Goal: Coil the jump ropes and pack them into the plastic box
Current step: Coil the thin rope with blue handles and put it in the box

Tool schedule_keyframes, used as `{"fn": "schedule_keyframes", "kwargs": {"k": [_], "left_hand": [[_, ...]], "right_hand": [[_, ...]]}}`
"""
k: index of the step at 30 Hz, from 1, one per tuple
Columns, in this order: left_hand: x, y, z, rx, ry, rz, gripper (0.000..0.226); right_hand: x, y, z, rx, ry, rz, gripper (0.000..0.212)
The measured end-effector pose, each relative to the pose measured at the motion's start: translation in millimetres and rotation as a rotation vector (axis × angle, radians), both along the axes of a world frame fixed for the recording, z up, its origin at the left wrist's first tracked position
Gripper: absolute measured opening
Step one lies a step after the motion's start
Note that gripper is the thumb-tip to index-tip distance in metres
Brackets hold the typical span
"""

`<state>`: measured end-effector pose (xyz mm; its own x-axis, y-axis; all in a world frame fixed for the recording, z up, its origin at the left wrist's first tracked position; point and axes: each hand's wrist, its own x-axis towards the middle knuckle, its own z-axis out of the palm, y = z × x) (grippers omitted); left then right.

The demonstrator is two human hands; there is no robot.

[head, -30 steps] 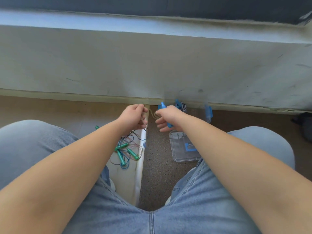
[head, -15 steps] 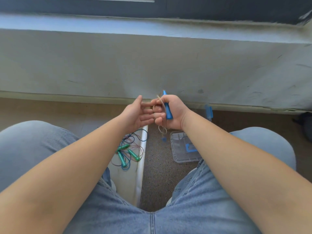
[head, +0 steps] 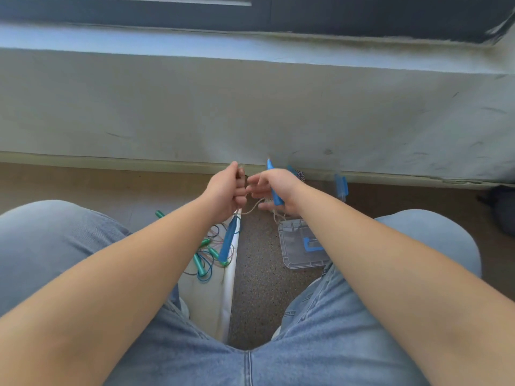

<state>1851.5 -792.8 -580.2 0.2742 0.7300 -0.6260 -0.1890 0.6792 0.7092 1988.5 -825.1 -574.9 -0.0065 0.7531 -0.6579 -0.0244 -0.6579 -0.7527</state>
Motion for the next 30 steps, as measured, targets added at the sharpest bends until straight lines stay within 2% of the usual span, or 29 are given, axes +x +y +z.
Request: {"fn": "schedule_keyframes", "kwargs": {"k": [2, 5, 8, 11, 13, 15, 17, 20, 23, 25, 26, 28, 30], "left_hand": [[0.7, 7.2, 3.4, -0.037, -0.092, 0.089, 0.024], [0.6, 13.3, 6.5, -0.086, -0.171, 0.196, 0.014], [2.6, 13.7, 14.0, -0.166, -0.297, 0.328, 0.023], [6.7, 16.7, 19.7, -0.203, -0.385, 0.42, 0.023], [7.5, 19.0, 23.3, -0.181, -0.37, 0.45, 0.016], [4.8, 20.6, 26.0, -0.112, -0.281, 0.433, 0.011], [-1.6, 21.0, 27.3, -0.023, -0.121, 0.346, 0.013], [-11.6, 21.4, 20.2, 0.097, 0.247, 0.118, 0.017], [-18.6, 23.4, 7.1, 0.159, 0.639, -0.066, 0.046], [-21.4, 19.2, 6.0, 0.37, 0.867, -0.293, 0.061], [-22.2, 14.8, 7.6, 0.557, 0.897, -0.457, 0.069], [-21.8, 1.9, 12.7, 0.834, 0.81, -0.752, 0.076], [-24.3, -4.6, 7.1, 0.899, 0.732, -0.863, 0.061]], "right_hand": [[2.3, -7.7, -6.1, -0.072, 0.114, 0.168, 0.051], [0.0, -11.9, -8.6, -0.104, 0.229, 0.184, 0.055], [-3.4, -14.7, -5.3, -0.036, 0.07, 0.237, 0.043], [-7.0, -17.6, -4.9, -0.052, 0.083, 0.29, 0.025], [-7.7, -19.1, -4.3, -0.068, 0.12, 0.295, 0.021], [-5.7, -20.6, -2.5, -0.075, 0.124, 0.314, 0.021], [-0.1, -23.0, 1.1, -0.078, 0.087, 0.338, 0.019], [9.6, -25.0, 3.2, -0.072, 0.011, 0.385, 0.026], [15.8, -26.8, 3.3, -0.064, -0.034, 0.427, 0.021], [17.3, -27.7, 5.0, -0.058, -0.025, 0.433, 0.018], [17.3, -27.9, 5.9, -0.052, -0.023, 0.44, 0.017], [16.3, -28.6, 5.8, -0.03, -0.023, 0.448, 0.015], [15.5, -30.7, 4.9, -0.003, 0.004, 0.441, 0.013]]}}
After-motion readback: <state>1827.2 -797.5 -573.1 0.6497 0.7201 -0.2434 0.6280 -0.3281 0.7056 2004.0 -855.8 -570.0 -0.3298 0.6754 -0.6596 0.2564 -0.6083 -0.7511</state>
